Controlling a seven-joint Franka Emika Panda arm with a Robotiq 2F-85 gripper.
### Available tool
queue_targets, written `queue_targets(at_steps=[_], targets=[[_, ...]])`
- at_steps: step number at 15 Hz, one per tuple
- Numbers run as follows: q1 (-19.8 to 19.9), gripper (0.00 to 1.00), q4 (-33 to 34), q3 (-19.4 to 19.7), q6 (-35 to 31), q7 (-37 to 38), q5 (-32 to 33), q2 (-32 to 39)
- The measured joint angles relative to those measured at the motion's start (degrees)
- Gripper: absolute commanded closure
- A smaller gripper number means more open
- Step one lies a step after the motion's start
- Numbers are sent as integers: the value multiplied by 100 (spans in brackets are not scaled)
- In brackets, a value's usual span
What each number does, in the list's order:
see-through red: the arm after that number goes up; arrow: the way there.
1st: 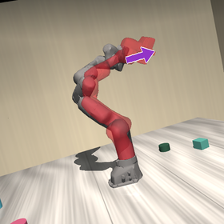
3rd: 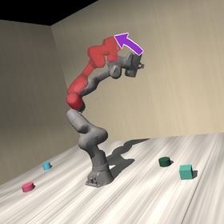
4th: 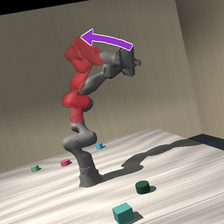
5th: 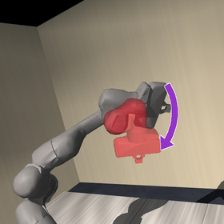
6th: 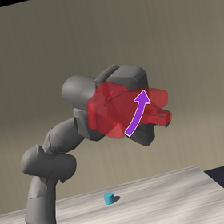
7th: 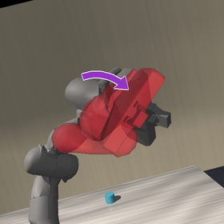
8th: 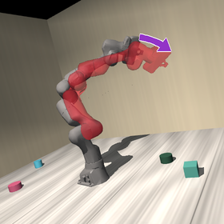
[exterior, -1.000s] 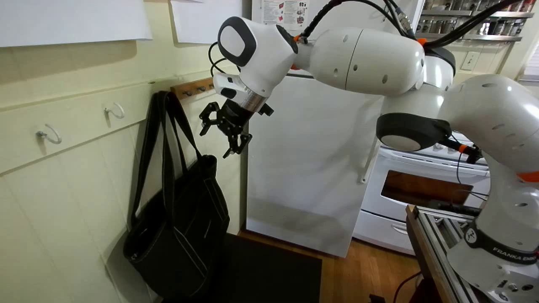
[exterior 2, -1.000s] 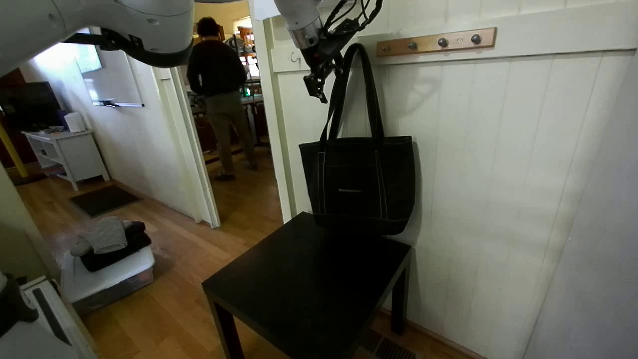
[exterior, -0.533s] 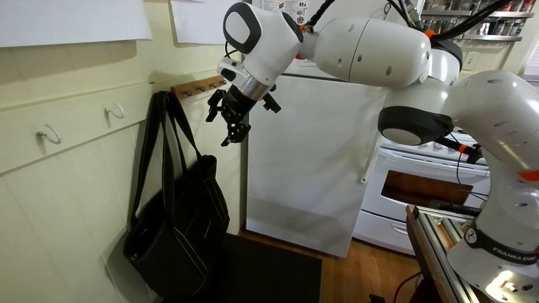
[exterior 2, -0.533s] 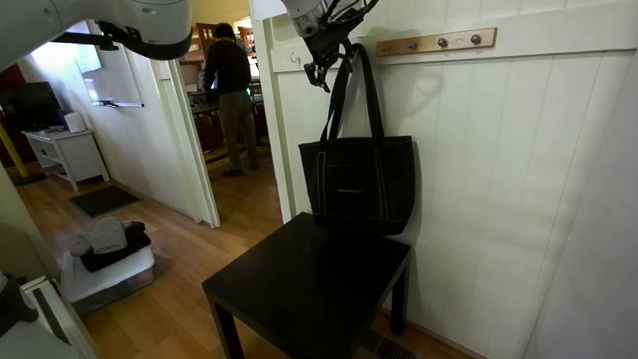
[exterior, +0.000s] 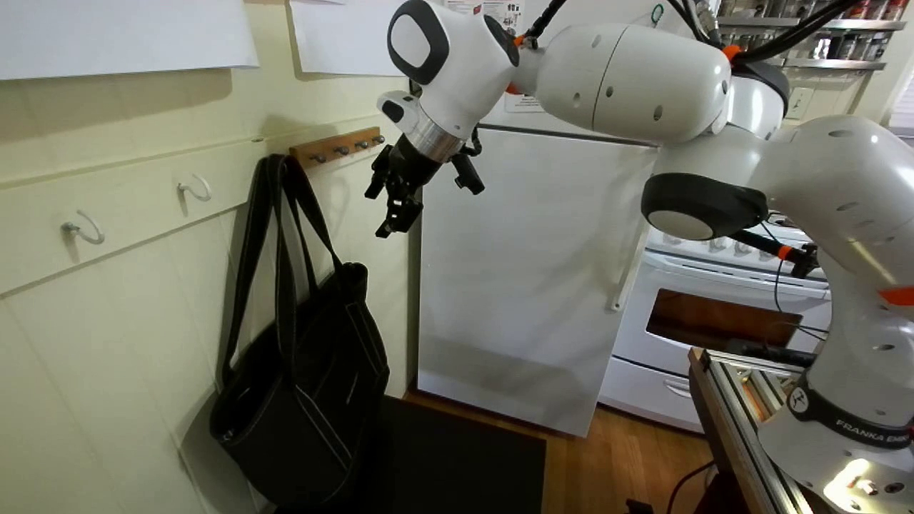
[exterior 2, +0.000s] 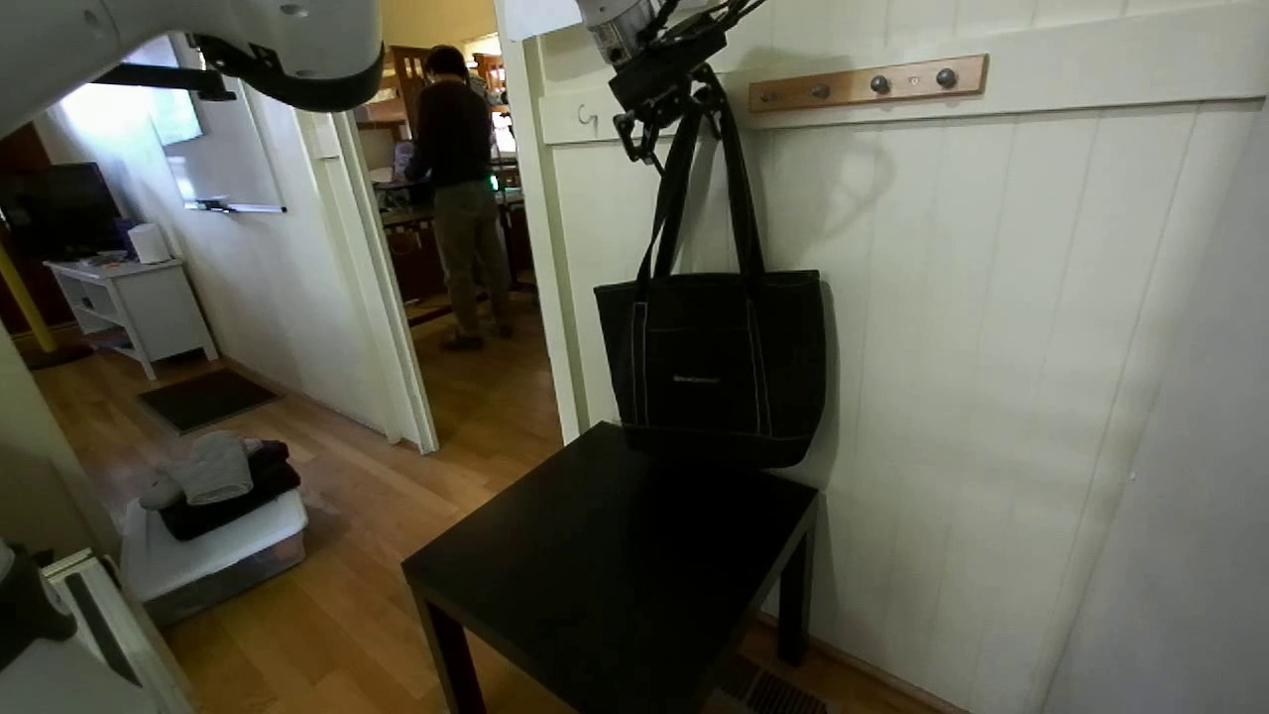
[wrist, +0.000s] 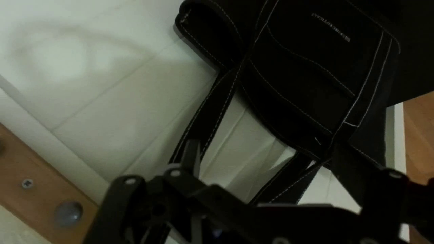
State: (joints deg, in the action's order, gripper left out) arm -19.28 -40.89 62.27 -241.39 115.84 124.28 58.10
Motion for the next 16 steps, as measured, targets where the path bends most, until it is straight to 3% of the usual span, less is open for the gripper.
queue_targets(at_steps=[8, 16], targets=[[298, 0, -254, -300, 34, 897, -32, -340], [322, 0, -558, -466, 66, 889, -94, -529]])
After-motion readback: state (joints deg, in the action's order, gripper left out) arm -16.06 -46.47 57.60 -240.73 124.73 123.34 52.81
